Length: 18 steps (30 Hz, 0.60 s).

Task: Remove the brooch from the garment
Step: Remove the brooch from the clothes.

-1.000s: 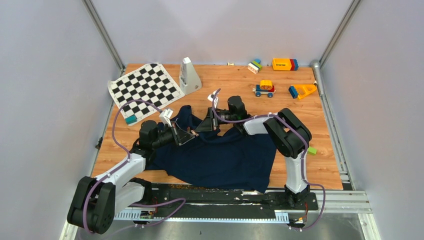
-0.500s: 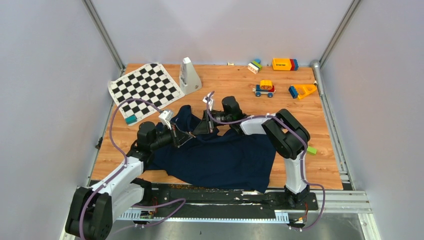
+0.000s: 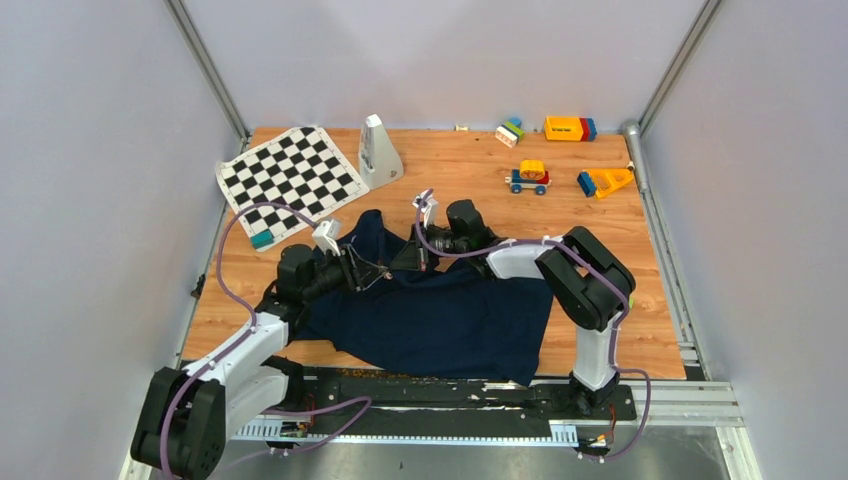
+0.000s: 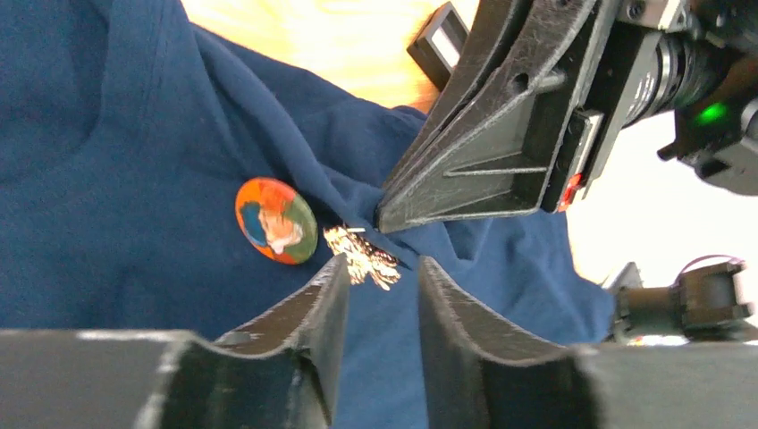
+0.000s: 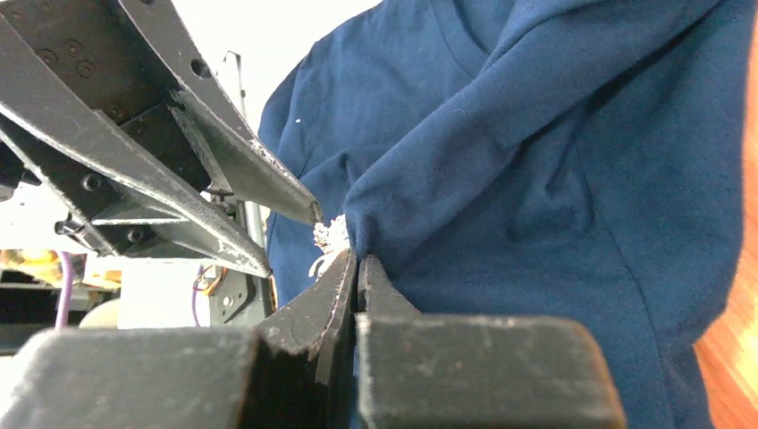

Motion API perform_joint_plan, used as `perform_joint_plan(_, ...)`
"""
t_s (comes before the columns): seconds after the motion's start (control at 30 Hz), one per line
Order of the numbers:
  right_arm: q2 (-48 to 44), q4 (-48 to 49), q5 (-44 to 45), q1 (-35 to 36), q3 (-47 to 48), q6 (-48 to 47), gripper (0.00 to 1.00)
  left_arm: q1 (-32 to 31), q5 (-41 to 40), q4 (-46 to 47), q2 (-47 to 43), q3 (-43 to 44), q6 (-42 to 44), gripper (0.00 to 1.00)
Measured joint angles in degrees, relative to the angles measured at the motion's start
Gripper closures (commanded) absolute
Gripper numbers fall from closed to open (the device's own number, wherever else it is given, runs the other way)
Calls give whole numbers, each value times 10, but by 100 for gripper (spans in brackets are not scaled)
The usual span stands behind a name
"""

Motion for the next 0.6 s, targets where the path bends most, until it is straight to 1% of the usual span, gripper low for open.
perform_joint_plan(0.03,-7,0,12,1,-7,-1,100,0,-3,4,-1,-4,-16,43)
perform_joint_plan(0.07,-12,0,24,3,-12,-2,100,0,-5,11,-4,-11,-34,33)
perform_joint_plan(0.13,-22,-3,53,7,-18,-5,100,0,-7,19,-16,-28,-61,22)
perform_joint_plan(0.2,-32,-9,85,13,-21,-10,100,0,-8,21,-33,-43,-85,20)
perform_joint_plan(0.3,-51,-12,122,26,-30,-16,100,-1,-18,11,-62,-50,-111,23)
perform_joint_plan(0.37,-61,-10,139,32,-37,-17,100,-1,-28,14,-83,-53,-128,30)
perform_joint_plan(0.43,-64,-8,149,37,-40,-18,100,-1,-38,31,-95,-62,-146,45)
perform_joint_plan(0.47,-64,-8,153,38,-41,-19,100,-1,-40,47,-96,-72,-155,47)
perform_joint_plan(0.53,-64,-9,159,41,-43,-19,100,-1,-45,70,-92,-91,-178,48)
perform_joint_plan(0.6,-64,-9,162,44,-43,-20,100,-2,-45,83,-72,-98,-191,44)
